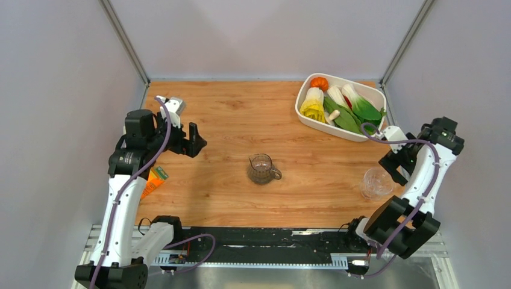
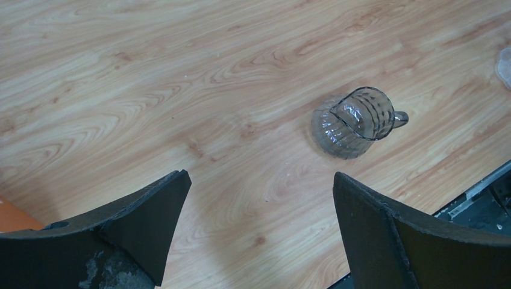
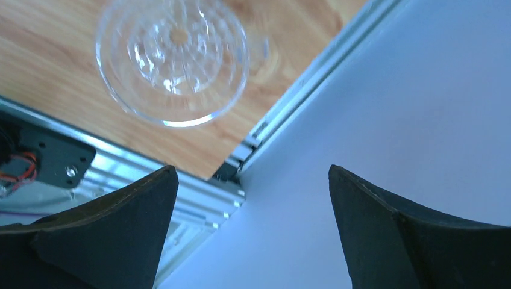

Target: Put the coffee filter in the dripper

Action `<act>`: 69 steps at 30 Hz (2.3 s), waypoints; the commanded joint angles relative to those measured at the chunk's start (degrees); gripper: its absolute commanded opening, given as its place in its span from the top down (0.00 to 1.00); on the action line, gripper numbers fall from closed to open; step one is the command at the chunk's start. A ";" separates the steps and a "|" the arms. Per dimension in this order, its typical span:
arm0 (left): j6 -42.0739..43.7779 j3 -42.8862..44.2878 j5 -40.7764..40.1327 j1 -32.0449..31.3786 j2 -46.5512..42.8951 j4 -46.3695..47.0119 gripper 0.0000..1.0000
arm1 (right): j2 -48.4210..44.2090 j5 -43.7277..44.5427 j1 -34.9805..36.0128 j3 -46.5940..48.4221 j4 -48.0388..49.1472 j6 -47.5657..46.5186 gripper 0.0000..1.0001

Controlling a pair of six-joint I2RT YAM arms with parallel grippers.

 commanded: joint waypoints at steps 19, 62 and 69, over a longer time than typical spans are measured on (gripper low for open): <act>0.69 -0.25 1.07 0.37 -1.51 2.55 0.00 | 6.15 0.79 -8.24 -15.56 12.90 -12.50 0.07; 1.64 -2.44 5.11 0.37 -0.83 4.32 0.00 | 9.54 -16.82 7.29 -1.87 0.75 -4.25 0.25; 2.34 -2.17 7.79 0.37 -0.61 4.16 0.00 | 16.13 -20.46 8.07 0.58 2.55 -11.97 0.11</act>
